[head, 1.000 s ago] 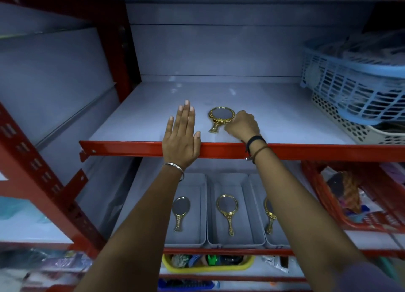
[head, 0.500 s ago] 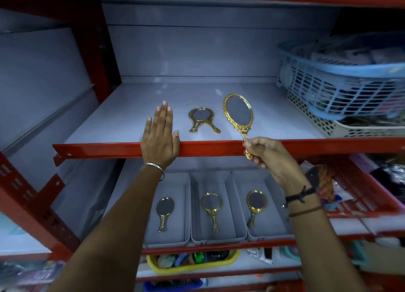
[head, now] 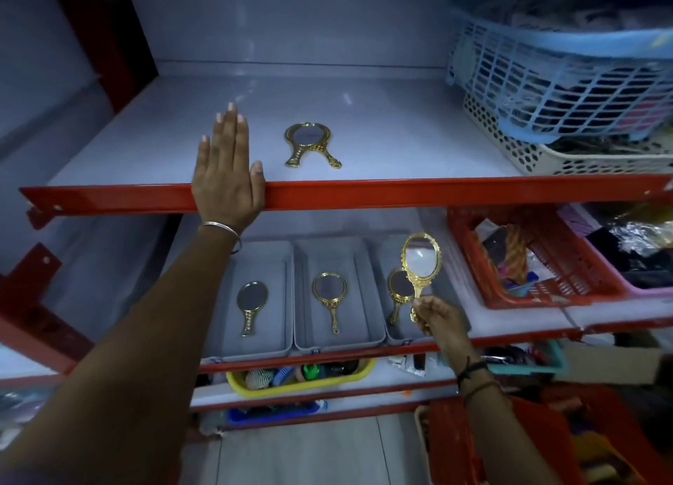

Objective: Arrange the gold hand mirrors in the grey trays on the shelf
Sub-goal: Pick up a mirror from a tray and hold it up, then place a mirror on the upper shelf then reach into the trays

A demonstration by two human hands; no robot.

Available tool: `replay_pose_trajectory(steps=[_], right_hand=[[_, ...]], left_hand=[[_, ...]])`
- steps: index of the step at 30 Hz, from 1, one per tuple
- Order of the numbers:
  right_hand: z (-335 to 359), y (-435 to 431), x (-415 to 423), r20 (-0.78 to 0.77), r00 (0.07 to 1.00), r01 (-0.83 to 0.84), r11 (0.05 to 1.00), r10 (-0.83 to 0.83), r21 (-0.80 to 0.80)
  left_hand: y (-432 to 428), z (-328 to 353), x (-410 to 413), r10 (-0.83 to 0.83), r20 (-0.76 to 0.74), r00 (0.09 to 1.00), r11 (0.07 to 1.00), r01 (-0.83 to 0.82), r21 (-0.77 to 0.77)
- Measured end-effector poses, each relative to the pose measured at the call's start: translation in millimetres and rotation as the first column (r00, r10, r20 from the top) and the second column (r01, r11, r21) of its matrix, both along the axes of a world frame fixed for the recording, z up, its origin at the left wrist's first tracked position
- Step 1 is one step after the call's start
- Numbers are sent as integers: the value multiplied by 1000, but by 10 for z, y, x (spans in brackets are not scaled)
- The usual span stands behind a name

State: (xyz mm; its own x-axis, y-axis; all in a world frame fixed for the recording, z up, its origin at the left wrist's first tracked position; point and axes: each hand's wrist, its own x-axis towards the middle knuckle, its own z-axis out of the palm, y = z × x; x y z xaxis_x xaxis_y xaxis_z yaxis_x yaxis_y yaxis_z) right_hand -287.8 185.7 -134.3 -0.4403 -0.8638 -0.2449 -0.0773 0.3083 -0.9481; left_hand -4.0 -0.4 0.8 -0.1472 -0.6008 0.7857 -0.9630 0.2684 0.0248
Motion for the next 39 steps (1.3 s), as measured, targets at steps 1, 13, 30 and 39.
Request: replay_pose_trajectory(steps=[1, 13, 30, 39], right_hand=[[-42, -94, -24, 4, 1000, 2, 998, -3, 56], [-851, -818, -346, -205, 976, 40, 874, 68, 484], [1911, -1267, 924, -489, 867, -168, 872, -92, -461], [1969, -2046, 1556, -783, 591, -191, 977, 195, 99]], left_hand=[[-11, -13, 2, 7, 3, 1000, 1000, -7, -11], [-49, -67, -5, 14, -8, 1000, 997, -14, -75], [-4, -32, 2, -15, -10, 1000, 1000, 15, -6], [-32, -35, 31, -26, 10, 1000, 1000, 26, -8]])
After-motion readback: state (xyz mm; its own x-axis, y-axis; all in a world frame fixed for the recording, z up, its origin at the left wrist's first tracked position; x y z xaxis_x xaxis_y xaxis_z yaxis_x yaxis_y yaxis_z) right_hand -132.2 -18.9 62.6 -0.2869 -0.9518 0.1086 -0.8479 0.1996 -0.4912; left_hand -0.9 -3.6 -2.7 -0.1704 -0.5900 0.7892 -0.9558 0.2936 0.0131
